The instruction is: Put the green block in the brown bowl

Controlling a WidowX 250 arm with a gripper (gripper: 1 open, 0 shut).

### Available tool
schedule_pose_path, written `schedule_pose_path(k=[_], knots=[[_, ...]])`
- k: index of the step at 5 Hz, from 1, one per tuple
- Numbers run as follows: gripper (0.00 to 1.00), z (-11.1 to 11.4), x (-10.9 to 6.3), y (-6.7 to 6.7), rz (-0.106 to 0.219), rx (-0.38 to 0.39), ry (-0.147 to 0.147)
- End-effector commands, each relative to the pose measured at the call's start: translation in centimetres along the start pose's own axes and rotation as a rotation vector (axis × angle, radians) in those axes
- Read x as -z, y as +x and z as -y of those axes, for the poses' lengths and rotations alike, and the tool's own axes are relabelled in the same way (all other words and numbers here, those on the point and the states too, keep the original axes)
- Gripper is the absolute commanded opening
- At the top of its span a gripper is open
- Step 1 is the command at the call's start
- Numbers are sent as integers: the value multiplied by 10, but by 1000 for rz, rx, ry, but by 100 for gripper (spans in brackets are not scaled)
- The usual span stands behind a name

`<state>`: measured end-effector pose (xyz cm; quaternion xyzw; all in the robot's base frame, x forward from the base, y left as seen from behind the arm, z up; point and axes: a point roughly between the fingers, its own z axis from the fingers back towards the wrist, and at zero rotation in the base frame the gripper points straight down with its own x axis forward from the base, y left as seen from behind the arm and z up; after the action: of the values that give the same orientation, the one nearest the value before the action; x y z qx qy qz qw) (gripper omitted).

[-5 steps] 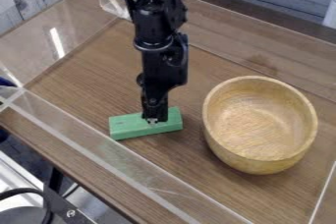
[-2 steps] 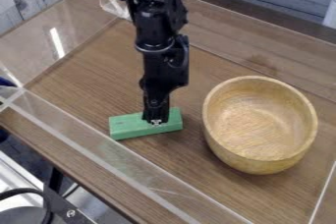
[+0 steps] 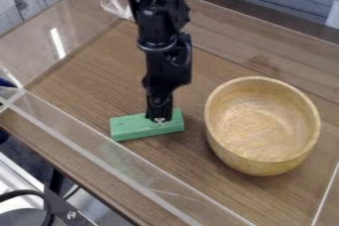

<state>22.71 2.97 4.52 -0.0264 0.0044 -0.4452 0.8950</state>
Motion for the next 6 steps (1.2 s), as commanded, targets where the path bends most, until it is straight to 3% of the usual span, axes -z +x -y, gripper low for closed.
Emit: schedule_pose_path(k=[1, 4, 5, 6], knots=[[0, -10, -11, 6, 24, 2, 41], [0, -12, -11, 8, 33, -1, 41], [100, -13, -10, 8, 34, -2, 38], [100, -14, -9, 9, 36, -2, 35]])
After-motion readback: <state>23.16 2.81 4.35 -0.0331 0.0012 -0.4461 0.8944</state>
